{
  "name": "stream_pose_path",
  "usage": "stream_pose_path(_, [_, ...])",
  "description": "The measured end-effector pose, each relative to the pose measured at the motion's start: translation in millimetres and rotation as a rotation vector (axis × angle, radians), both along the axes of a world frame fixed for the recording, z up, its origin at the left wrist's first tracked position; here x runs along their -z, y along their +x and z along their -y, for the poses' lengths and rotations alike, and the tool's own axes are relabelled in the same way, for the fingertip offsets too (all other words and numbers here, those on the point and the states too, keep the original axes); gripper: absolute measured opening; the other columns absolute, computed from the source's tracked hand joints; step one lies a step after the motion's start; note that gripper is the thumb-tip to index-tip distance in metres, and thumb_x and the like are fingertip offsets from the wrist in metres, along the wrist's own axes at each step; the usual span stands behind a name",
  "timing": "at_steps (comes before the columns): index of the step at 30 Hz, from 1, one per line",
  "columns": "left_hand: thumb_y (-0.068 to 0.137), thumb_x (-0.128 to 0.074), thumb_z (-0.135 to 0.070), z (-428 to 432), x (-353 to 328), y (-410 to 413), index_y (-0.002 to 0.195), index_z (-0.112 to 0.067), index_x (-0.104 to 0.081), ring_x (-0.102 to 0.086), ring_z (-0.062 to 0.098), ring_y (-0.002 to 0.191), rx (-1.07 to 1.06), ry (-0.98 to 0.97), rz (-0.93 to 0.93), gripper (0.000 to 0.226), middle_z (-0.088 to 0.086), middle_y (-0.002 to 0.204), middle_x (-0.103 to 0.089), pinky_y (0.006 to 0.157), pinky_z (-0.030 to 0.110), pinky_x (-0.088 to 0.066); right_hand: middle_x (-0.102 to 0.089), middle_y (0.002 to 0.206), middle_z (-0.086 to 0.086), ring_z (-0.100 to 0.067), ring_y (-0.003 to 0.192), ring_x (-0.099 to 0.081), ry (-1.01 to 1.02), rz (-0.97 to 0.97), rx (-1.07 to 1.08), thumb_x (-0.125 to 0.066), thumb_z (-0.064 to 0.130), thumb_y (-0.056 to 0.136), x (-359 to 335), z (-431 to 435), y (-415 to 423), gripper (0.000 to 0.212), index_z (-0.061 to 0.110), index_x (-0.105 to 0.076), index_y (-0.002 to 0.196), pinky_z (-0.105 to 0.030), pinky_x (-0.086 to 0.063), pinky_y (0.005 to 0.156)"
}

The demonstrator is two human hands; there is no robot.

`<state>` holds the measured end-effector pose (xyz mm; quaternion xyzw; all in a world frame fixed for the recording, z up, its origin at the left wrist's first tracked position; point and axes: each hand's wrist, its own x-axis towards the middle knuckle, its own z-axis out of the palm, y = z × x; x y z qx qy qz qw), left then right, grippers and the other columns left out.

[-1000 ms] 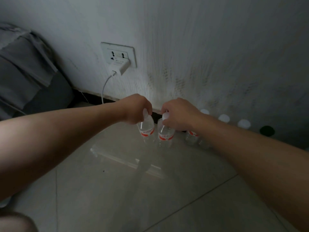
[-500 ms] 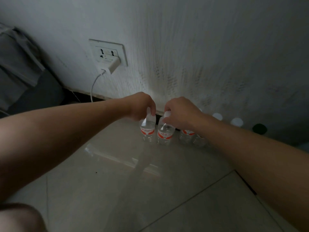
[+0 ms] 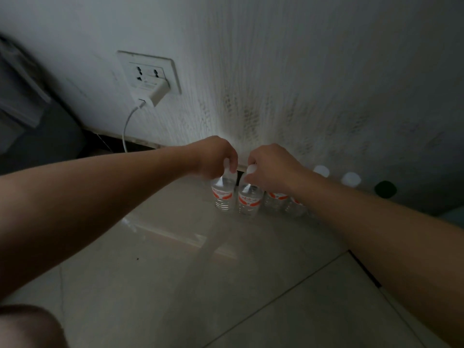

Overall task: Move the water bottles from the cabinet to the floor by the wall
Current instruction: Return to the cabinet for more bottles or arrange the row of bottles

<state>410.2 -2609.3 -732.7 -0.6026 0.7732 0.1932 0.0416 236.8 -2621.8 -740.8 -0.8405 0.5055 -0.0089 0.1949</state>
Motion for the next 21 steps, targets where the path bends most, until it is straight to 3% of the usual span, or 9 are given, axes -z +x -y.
stream_pose_path(7, [0.079,-0.063,-0.008,-7,9,7,0.118,-0.026,-0.063,-0.060,0.018,0.097,-0.012,-0.004,-0.013,0.043,0.000,0.108,-0.066,0.083,0.032,-0.050,-0.066,0.083,-0.002,-0.016,0.074,-0.061,0.006,0.006,0.011,-0.074,0.028,0.078,4,2,0,0.018,0.014,-0.068,0.088,-0.027,-0.044,0.056])
stream_pose_path(11, [0.075,-0.077,-0.030,-11,15,9,0.113,-0.025,-0.062,-0.059,0.019,0.093,-0.062,-0.027,0.014,0.041,-0.003,0.100,-0.062,0.076,0.033,-0.048,-0.065,0.087,-0.002,-0.017,0.078,-0.061,-0.003,0.015,-0.014,-0.075,0.028,0.077,5,0,-1,0.021,0.015,-0.068,0.091,-0.028,-0.045,0.059])
stream_pose_path(14, [0.080,-0.072,-0.049,-15,17,8,0.103,-0.023,-0.063,-0.060,0.018,0.086,-0.127,-0.096,-0.011,0.036,-0.003,0.091,-0.062,0.067,0.028,-0.043,-0.064,0.090,-0.002,-0.017,0.080,-0.060,0.008,0.011,-0.034,-0.075,0.026,0.077,4,0,0,0.022,0.015,-0.067,0.094,-0.027,-0.045,0.061])
stream_pose_path(18, [0.085,-0.068,-0.050,-20,20,5,0.095,-0.020,-0.063,-0.058,0.015,0.078,-0.168,-0.165,-0.010,0.032,-0.001,0.086,-0.063,0.054,0.023,-0.034,-0.064,0.092,-0.001,-0.017,0.083,-0.059,0.019,-0.008,-0.039,-0.076,0.026,0.077,3,0,1,0.024,0.016,-0.066,0.097,-0.028,-0.046,0.066])
stream_pose_path(21, [0.084,-0.071,-0.044,-18,20,6,0.091,-0.020,-0.065,-0.059,0.016,0.080,-0.181,-0.167,-0.038,0.026,-0.003,0.083,-0.062,0.057,0.024,-0.036,-0.063,0.092,-0.001,-0.017,0.082,-0.060,0.025,-0.009,-0.029,-0.075,0.024,0.078,2,0,-1,0.022,0.017,-0.066,0.097,-0.028,-0.045,0.064])
